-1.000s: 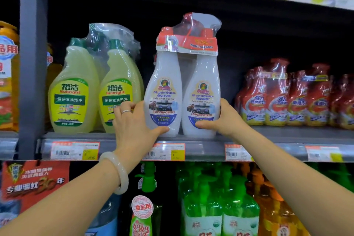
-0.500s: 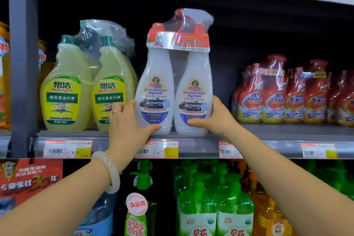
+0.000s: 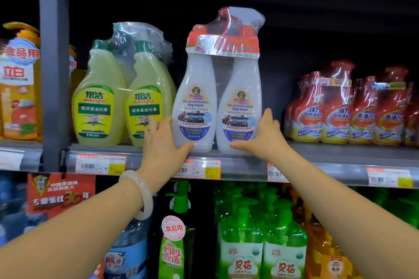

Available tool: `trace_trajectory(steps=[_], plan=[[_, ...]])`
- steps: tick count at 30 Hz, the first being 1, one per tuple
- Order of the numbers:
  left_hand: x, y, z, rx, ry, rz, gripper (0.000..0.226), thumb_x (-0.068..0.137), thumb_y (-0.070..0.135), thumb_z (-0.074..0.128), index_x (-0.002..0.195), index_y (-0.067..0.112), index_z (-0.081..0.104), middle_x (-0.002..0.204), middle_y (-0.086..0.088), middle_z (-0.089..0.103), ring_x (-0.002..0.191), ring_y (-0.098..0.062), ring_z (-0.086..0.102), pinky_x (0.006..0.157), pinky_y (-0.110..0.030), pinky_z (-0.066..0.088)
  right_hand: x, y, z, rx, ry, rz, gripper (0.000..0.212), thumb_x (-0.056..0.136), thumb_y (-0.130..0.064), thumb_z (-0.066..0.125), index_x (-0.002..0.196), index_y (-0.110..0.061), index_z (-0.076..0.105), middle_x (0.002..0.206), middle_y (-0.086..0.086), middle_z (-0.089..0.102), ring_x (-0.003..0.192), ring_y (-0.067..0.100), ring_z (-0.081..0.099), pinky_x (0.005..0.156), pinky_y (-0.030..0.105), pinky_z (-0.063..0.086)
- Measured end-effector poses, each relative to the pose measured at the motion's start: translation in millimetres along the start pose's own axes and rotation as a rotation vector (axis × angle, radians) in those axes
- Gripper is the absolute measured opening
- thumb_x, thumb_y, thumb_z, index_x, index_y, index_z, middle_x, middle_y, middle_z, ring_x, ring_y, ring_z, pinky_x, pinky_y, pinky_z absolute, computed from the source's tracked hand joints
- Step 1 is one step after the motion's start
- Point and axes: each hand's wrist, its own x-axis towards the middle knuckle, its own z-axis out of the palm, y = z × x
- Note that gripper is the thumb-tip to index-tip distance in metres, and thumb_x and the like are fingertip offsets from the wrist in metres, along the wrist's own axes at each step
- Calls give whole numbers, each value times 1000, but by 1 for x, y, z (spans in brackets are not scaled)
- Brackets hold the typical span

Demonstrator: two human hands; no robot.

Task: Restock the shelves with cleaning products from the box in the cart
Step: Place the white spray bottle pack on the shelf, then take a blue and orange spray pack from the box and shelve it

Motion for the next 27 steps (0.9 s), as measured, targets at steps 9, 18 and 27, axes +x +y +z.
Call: trace_trajectory(steps=[9,18,27], plan=[[-44,-76,-98,369,-92,251,71,74,25,77,134,2,46,141,-19,40,130,-37,36,107,-43,30,-100,-129,72,-417,-239,-543,63,81,-38,69,132,-10,44,130,12,40,123,30,37,101,36,35],[-163,-280,-304,860,-410,-140,75,77,38,70,138,10,36,138,-13,38,127,-32,35,102,-43,37,-248,-284,285,-392,-672,-745,63,77,-36,72,125,-6,42,125,15,40,120,35,40,96,42,42],[-301,-411,-510,1074,-540,-630,70,78,46,67,132,11,40,132,-14,41,125,-33,37,98,-43,39,-432,-447,436,-248,-959,-971,58,81,-36,66,126,-6,43,129,18,44,122,36,43,99,41,40]])
